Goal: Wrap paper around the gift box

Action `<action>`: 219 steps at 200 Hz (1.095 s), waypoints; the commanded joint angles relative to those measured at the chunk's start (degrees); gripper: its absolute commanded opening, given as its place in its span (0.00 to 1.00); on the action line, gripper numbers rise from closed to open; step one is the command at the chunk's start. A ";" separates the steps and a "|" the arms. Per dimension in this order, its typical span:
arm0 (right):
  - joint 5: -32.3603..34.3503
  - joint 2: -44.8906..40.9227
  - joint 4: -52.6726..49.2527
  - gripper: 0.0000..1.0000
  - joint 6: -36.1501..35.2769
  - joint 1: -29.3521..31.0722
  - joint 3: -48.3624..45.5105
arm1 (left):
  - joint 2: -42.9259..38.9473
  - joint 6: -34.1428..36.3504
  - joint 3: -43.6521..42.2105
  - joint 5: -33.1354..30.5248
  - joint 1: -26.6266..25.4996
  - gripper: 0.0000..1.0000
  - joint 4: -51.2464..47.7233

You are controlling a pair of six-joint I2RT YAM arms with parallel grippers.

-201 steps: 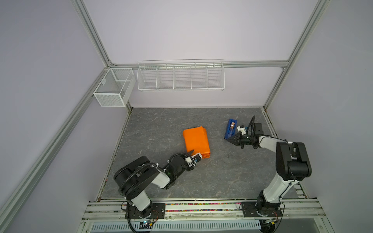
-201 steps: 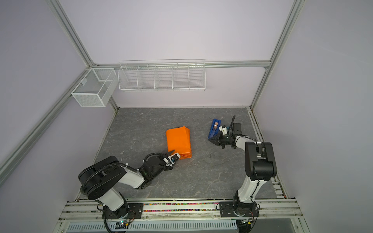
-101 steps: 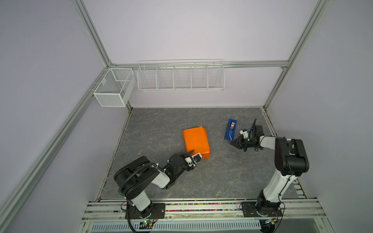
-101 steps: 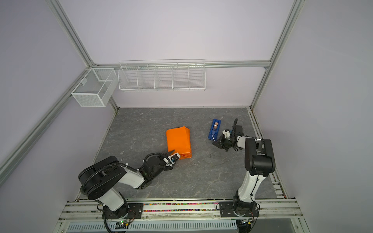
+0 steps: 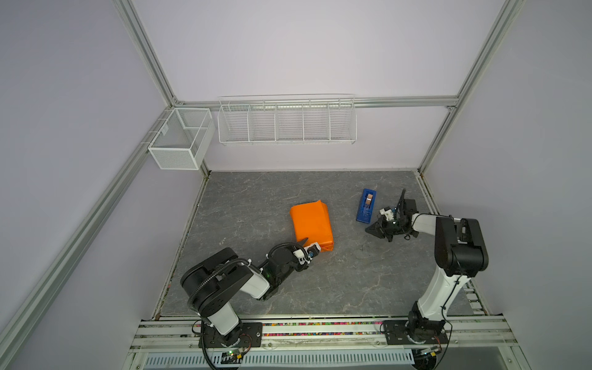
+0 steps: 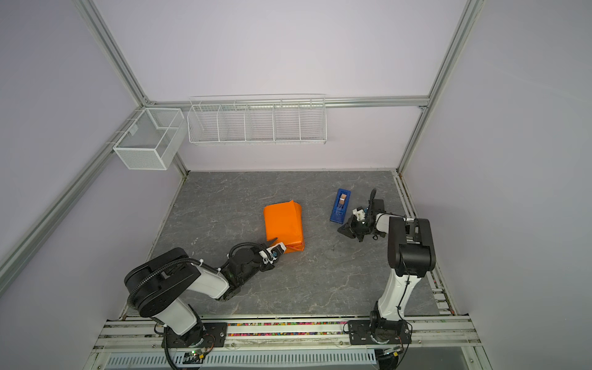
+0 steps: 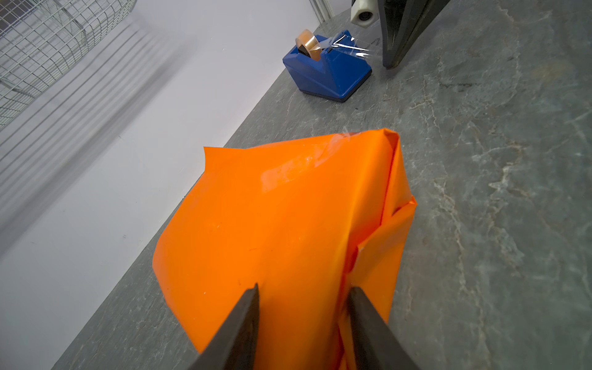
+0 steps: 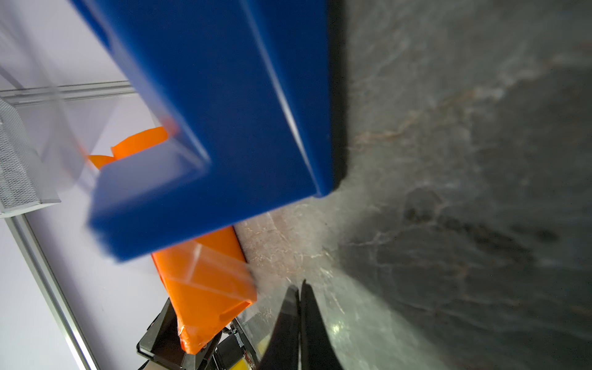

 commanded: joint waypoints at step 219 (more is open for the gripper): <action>14.34 -9.58 -15.83 0.12 -6.30 1.88 2.43 | -0.26 -0.76 0.83 -0.58 -0.09 0.44 -1.58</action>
